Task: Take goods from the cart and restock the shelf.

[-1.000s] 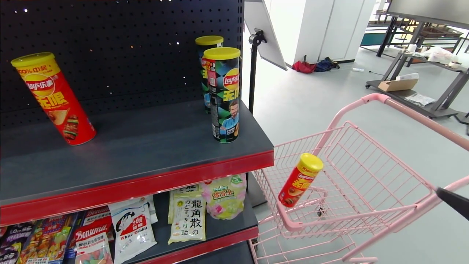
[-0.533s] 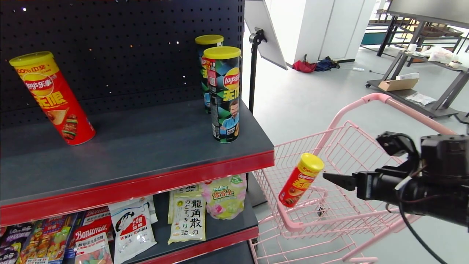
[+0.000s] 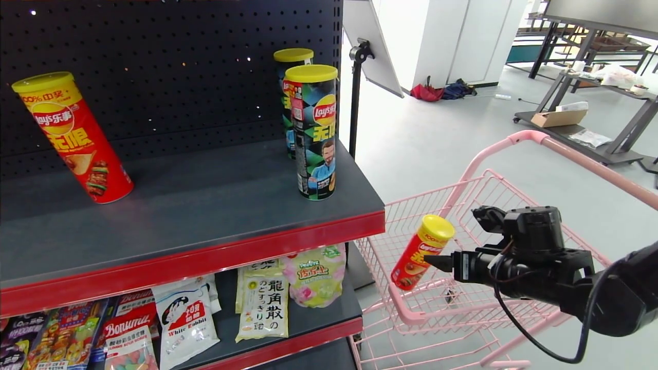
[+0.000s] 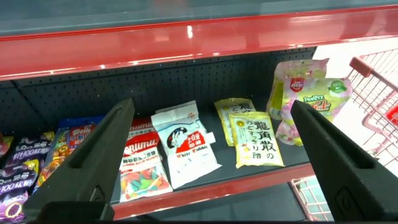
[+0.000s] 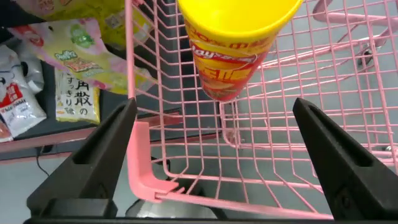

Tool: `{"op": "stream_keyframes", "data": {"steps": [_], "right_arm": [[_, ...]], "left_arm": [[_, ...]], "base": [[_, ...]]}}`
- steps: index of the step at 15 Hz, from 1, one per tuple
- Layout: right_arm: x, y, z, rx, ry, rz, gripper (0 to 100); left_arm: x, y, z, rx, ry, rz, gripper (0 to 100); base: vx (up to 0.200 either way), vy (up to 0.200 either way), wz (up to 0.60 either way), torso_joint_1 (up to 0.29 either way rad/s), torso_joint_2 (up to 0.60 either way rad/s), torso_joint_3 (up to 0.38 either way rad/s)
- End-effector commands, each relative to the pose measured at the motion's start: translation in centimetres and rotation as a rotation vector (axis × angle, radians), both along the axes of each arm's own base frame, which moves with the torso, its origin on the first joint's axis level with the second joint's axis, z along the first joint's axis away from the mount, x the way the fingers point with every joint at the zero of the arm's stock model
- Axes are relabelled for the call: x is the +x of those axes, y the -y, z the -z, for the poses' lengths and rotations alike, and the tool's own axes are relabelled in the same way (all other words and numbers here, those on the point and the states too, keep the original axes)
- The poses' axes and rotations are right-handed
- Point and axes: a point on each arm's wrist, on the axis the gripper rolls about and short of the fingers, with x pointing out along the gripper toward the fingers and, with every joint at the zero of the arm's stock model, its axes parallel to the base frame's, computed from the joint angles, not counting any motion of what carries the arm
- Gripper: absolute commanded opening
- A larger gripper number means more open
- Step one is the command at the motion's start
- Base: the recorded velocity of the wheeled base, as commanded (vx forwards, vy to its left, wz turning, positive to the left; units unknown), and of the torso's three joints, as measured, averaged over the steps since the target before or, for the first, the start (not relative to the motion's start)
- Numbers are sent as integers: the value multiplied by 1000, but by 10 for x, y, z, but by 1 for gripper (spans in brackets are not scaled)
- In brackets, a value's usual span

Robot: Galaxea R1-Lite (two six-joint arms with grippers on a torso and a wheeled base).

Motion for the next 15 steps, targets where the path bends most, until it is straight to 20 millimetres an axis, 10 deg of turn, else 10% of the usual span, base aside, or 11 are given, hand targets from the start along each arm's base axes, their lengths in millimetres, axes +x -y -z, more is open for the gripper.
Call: {"op": "stream_keyframes", "data": {"steps": [1, 15], "right_arm": [[16, -2, 12, 7, -25, 21, 100], [68, -16, 51, -12, 74, 83, 100]], "left_arm": [[0, 0, 0, 0, 0, -1, 100], [0, 0, 0, 0, 0, -1, 100]], "base": [[0, 0, 0, 0, 0, 0], [0, 0, 0, 0, 0, 0]]}}
